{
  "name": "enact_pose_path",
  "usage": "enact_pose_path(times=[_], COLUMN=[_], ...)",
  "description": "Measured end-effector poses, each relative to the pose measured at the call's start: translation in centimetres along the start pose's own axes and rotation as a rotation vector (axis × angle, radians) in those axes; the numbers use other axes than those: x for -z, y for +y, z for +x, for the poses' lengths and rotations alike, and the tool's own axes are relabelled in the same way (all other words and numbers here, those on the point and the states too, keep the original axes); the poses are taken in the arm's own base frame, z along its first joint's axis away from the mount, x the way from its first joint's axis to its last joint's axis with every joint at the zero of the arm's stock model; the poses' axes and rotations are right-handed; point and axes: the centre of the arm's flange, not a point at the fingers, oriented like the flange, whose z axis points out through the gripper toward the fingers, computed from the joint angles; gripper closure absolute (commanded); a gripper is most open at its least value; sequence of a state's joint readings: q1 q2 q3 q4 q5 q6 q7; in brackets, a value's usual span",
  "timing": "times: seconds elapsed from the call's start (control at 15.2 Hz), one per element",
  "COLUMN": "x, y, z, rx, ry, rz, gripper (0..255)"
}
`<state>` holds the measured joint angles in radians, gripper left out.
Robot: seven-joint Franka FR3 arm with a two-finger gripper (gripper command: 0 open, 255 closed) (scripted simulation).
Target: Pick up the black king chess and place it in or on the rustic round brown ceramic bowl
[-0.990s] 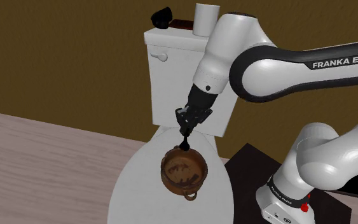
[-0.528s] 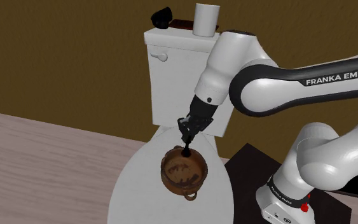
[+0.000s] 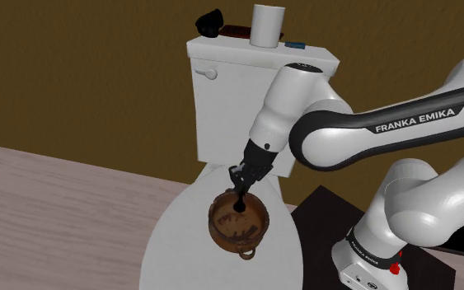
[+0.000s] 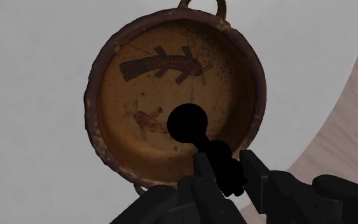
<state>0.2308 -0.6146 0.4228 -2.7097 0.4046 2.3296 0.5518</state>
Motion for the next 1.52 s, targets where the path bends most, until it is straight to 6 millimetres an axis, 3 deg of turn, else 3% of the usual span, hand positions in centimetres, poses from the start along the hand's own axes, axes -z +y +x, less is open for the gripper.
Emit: enact_pose_path(times=[0.26,0.66,0.73,1.12,1.39,1.52], x=[-1.9,-2.4,-2.4,-2.4,1.4,2.3], y=[0.3,0.4,0.5,0.5,0.4,0.4], z=[-0.3,-0.3,-0.3,-0.3,-0.3,-0.3], rx=[0.000,0.000,0.000,0.000,0.000,0.000], ry=[0.000,0.001,0.001,0.001,0.002,0.001], rz=[0.000,0.000,0.000,0.000,0.002,0.001], gripper=[255,255,0,0,0,0])
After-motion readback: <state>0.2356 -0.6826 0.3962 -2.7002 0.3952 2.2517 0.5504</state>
